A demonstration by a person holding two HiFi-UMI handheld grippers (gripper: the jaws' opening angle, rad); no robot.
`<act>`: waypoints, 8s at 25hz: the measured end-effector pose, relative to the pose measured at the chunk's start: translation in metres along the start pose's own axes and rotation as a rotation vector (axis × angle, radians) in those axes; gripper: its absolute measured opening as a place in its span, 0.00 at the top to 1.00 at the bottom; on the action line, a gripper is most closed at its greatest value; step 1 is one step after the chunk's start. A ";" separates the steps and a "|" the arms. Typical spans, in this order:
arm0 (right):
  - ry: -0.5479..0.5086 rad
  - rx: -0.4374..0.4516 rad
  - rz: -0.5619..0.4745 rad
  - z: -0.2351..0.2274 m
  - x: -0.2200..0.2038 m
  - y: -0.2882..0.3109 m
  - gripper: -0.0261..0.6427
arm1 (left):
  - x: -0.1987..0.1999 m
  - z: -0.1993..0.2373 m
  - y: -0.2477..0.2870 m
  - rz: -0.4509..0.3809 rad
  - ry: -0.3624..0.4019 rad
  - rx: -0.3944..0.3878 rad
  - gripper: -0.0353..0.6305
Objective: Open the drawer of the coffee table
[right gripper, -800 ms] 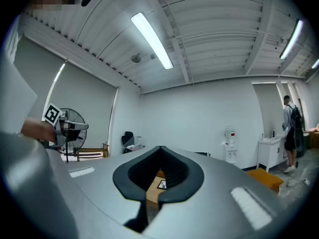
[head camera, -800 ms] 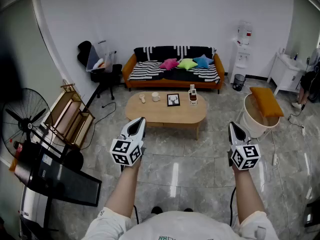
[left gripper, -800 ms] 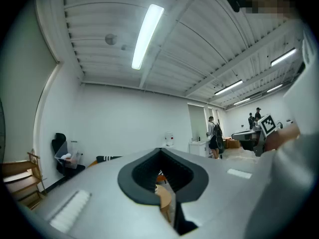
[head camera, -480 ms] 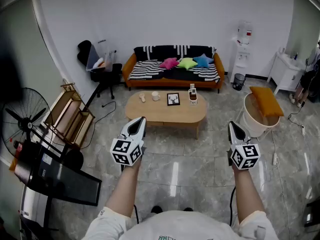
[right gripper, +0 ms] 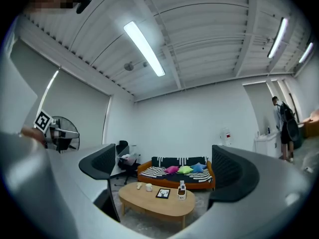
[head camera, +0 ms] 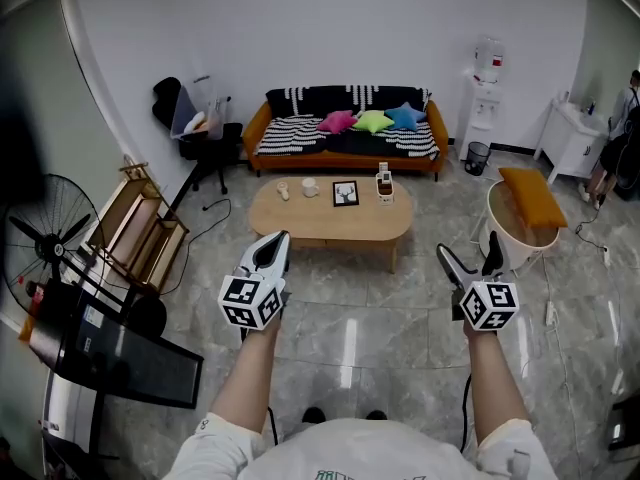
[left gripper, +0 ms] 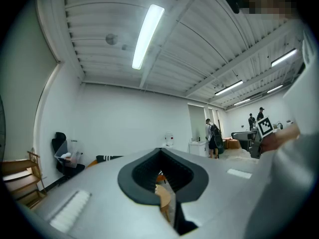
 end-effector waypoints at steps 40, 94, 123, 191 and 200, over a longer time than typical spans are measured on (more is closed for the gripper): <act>-0.105 0.092 0.127 0.052 -0.073 0.216 0.08 | -0.073 0.165 0.154 0.072 0.025 -0.071 0.95; 0.055 0.205 0.448 -0.008 -0.330 0.416 0.08 | -0.200 0.252 0.390 0.225 -0.025 -0.133 0.95; 0.176 0.359 0.686 0.037 -0.835 0.421 0.08 | -0.576 0.270 0.467 0.130 -0.016 -0.130 0.95; 1.460 0.450 0.303 0.057 -0.896 0.313 0.47 | -0.584 0.250 0.437 0.124 0.008 -0.240 0.95; 1.383 0.432 0.529 0.052 -0.920 0.301 0.48 | -0.572 0.261 0.425 0.164 0.016 -0.229 0.95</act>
Point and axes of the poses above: the fingertips, and each gripper's own axes: y forward along the fingers, z to its left, x out of its top, the point moved 2 cm from there along -y, backward along the fingers, and after that the axes turned 6 degrees about -x, right-handed, at the moved point
